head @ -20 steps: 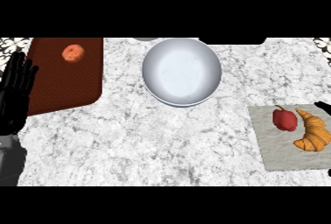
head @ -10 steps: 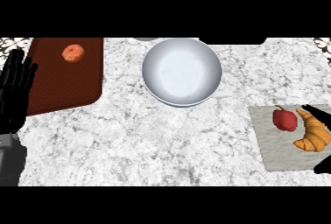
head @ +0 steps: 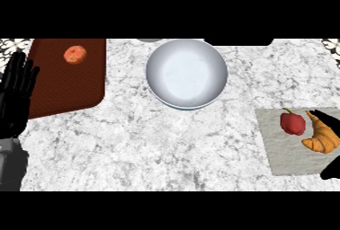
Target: Pick the croissant from the placemat and place it in the bowl
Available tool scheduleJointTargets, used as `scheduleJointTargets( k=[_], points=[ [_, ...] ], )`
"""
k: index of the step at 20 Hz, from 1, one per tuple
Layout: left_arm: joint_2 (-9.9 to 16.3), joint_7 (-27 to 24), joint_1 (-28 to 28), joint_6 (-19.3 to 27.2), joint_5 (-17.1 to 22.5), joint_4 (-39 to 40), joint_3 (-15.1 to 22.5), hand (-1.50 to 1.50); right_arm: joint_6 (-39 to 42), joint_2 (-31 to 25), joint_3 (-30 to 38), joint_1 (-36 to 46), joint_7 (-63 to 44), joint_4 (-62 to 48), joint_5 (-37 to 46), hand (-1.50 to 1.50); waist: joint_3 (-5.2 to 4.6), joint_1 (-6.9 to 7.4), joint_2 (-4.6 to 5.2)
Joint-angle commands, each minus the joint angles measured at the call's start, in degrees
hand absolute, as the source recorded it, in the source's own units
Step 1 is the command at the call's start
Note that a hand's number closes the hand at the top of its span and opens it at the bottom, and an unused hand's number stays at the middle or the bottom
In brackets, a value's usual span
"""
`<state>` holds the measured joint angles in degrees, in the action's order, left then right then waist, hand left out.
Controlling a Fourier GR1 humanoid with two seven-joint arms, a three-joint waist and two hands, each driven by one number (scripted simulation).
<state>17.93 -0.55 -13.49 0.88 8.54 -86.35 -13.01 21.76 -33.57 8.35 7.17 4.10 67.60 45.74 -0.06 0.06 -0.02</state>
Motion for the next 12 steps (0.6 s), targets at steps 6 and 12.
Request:
scheduleJointTargets(
  k=[6, 12],
  points=[
    [-0.9, 1.8, -0.6, 0.6, -0.9, -1.8, 0.5, 0.0, -10.7, 0.8, 1.2, 5.2, 10.3, -10.8, 3.8, 1.5, 0.1, 0.26, 0.05],
    [-0.5, -1.8, -0.2, -1.2, -1.2, 1.9, -0.9, 0.0, -11.8, -1.0, 3.1, 6.2, 13.8, -12.3, 4.5, 1.5, 0.08, 0.13, 0.1]
  ],
)
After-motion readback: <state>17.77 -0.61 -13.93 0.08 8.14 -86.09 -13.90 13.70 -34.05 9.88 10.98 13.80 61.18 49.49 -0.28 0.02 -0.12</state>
